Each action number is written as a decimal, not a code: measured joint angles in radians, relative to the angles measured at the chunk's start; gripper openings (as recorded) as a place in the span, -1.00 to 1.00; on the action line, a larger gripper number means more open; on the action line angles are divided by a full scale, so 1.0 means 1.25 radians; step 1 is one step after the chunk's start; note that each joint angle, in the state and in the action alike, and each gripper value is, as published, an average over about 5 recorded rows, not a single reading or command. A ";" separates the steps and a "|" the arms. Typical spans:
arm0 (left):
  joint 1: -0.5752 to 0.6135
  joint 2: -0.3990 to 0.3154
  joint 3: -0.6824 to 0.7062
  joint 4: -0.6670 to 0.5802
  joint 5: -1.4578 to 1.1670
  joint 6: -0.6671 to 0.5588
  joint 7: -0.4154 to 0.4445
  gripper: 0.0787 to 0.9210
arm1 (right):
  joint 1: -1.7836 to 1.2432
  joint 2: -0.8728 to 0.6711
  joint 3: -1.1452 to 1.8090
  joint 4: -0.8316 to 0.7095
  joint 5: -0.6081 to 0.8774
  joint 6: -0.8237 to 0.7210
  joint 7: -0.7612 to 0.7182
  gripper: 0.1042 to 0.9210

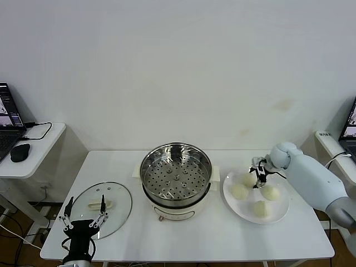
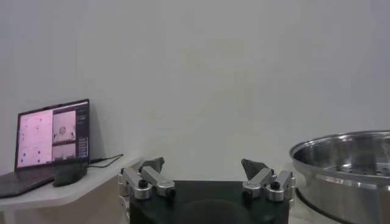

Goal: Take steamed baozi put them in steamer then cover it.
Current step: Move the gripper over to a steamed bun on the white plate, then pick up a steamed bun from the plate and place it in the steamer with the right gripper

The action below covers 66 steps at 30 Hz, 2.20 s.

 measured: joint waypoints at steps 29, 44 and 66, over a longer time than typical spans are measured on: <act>-0.009 0.010 0.010 -0.005 -0.002 -0.006 -0.002 0.77 | 0.280 -0.130 -0.221 0.224 0.223 -0.040 -0.036 0.20; -0.017 0.016 0.001 -0.017 -0.019 -0.006 -0.003 0.77 | 0.574 -0.063 -0.496 0.395 0.430 0.000 0.003 0.22; -0.038 0.021 -0.031 -0.013 -0.034 0.001 -0.001 0.77 | 0.520 0.225 -0.610 0.272 0.194 0.302 0.133 0.22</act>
